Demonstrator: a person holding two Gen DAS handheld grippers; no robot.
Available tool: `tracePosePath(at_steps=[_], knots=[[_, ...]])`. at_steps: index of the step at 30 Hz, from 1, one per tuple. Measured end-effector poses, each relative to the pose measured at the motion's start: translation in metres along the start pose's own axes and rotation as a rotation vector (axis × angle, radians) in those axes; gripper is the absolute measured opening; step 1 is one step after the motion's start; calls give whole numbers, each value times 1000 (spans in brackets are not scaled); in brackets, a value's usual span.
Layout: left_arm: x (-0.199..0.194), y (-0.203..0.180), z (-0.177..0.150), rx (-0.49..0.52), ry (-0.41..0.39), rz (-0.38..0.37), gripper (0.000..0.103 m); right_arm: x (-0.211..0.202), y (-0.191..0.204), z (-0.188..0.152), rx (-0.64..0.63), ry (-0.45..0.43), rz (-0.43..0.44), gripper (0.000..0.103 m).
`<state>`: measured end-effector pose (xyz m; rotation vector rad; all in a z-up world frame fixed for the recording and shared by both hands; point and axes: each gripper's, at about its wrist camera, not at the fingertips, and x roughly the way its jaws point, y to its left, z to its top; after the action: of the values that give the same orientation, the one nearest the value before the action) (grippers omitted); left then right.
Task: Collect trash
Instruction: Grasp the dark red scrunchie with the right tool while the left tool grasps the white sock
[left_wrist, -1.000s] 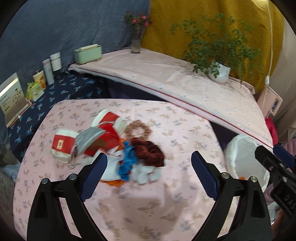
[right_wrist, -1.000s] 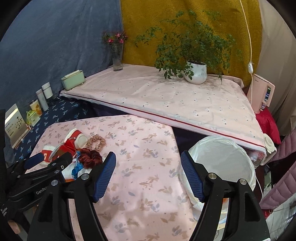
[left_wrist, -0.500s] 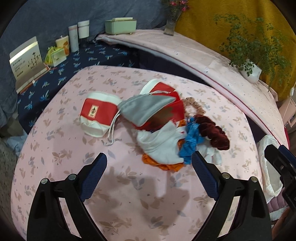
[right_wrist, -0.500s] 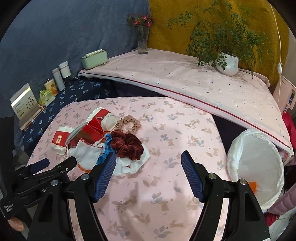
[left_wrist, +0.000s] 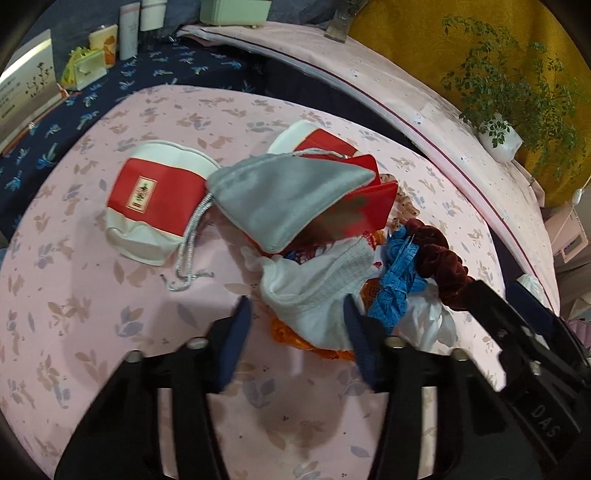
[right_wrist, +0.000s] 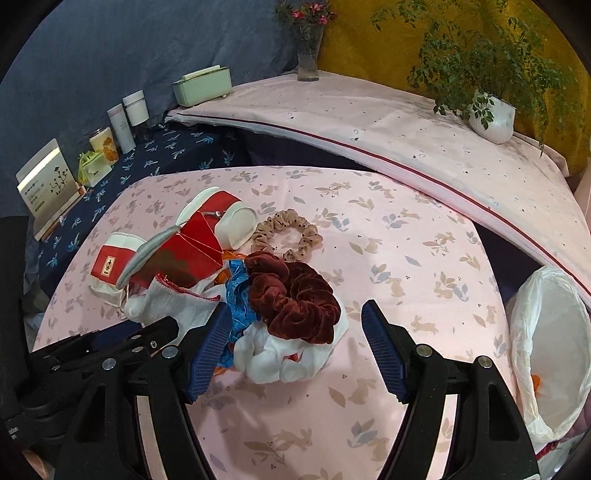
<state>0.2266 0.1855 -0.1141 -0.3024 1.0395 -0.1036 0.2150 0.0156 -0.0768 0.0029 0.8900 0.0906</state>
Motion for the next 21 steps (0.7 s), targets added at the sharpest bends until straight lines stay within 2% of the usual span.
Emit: tracePosePath(at_steps=[2,5,7,9,13,21], knots=[[4,1,0,-6,19,-19,25,8,3,1,-8,13,0,67],[1,1,-1,2,9,-27,13,21,4,-1,-18,46,5,51],[-2,-1,-1,4,5,-35,11,27,4,-3,-22,65,3,36],[-7,-2,-1,5,-2,-36,9,29,4,-5,-27,75,5,26],[-21,-10,0,15,-27,-42,9,13,-3,-2,-11,45,24,20],[-65,-46,9,66,-108,-82,8,-42,-24,16,14,-63,25,19]])
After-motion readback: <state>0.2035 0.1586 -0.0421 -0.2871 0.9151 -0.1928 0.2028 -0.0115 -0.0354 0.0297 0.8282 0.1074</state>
